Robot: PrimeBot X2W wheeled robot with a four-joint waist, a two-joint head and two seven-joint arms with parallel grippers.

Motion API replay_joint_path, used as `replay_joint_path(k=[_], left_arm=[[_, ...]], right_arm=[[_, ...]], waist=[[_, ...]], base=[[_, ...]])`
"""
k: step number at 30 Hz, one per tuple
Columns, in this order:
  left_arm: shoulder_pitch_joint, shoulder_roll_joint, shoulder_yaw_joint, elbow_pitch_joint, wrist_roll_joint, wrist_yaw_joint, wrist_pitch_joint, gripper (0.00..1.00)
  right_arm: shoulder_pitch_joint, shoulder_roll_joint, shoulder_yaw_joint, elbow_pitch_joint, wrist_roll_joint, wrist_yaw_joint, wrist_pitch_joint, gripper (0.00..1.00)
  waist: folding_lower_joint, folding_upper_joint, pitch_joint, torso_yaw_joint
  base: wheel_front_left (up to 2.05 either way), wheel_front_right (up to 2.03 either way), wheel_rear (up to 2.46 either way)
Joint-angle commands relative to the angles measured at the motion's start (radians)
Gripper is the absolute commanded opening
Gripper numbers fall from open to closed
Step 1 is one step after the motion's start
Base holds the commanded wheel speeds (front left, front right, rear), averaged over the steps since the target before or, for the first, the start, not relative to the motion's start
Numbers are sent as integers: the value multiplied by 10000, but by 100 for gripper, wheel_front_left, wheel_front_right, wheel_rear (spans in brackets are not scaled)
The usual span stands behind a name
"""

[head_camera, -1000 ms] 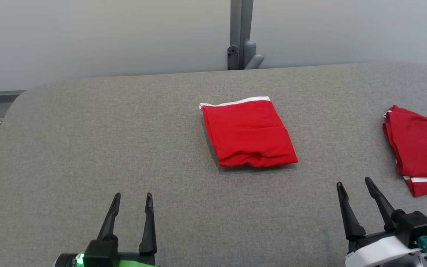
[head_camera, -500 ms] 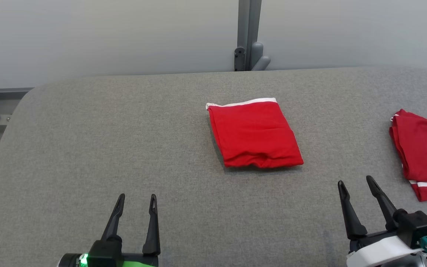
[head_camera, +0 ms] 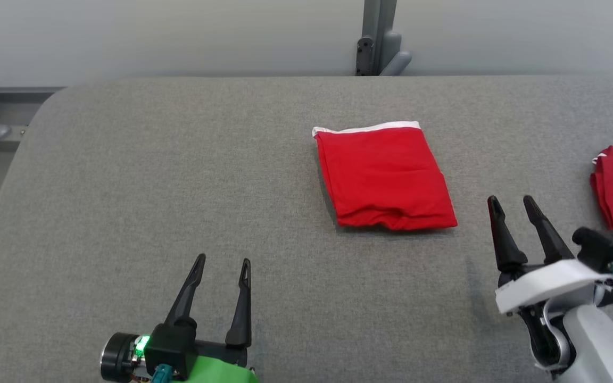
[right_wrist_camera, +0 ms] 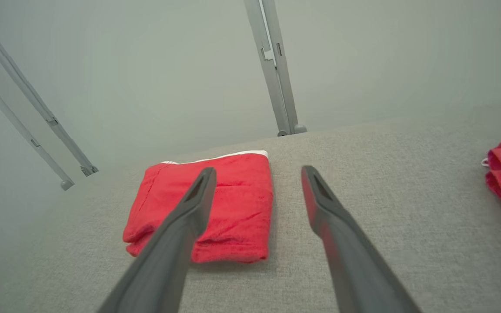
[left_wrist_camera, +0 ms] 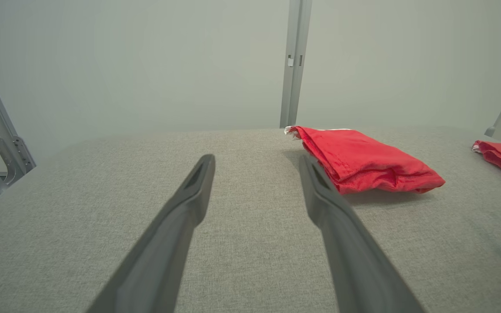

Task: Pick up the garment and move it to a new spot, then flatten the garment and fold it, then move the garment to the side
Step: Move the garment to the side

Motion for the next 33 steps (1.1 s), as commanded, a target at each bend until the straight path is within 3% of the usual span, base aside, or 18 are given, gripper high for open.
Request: replay_joint_path(k=[1, 6, 11, 19, 28, 30, 32, 33], left_arm=[[-244, 23, -66, -10, 9, -33, -32, 100], [-781, 21, -427, -22, -183, -178, -32, 100], [-1405, 21, -798, -82, -254, -265, -32, 100], [-1870, 21, -1002, -168, -331, -191, -32, 100], [-2204, 23, -1160, -200, -218, -332, -32, 100], [-2276, 23, -1142, -244, -243, -321, -32, 100], [-2328, 23, -1111, -281, -220, -324, -32, 100], [-2352, 23, -1096, -285, -180, -331, -32, 100]], right_arm=[[-460, -179, 195, 423, 603, -10, -35, 100], [-2073, -1001, 1495, 1790, 3375, -7, 31, 100], [-3512, -2108, 2630, 2344, 6556, -7, 1138, 100], [-4466, -3190, 3318, 2567, 8868, -7, 2958, 100], [-4915, -3211, 3490, 2941, 10082, -7, 3708, 98], [-4972, -3137, 3528, 3009, 10169, -7, 3646, 41], [-5021, -3067, 3519, 3056, 10304, -7, 3618, 0], [-5056, -3029, 3524, 3076, 10345, -7, 3608, 0]], waist=[[0, 0, 441, 321], [0, 0, 1137, 719], [0, 0, 1986, 1141], [0, 0, 2713, 1391], [0, 0, 3000, 1490], [0, 0, 3077, 1508], [0, 0, 3132, 1511], [0, 0, 3153, 1502]], base=[[0, 0, 0], [0, 0, 0], [0, 0, 0], [0, 0, 0], [0, 0, 0], [0, 0, 0], [0, 0, 0], [0, 0, 0]])
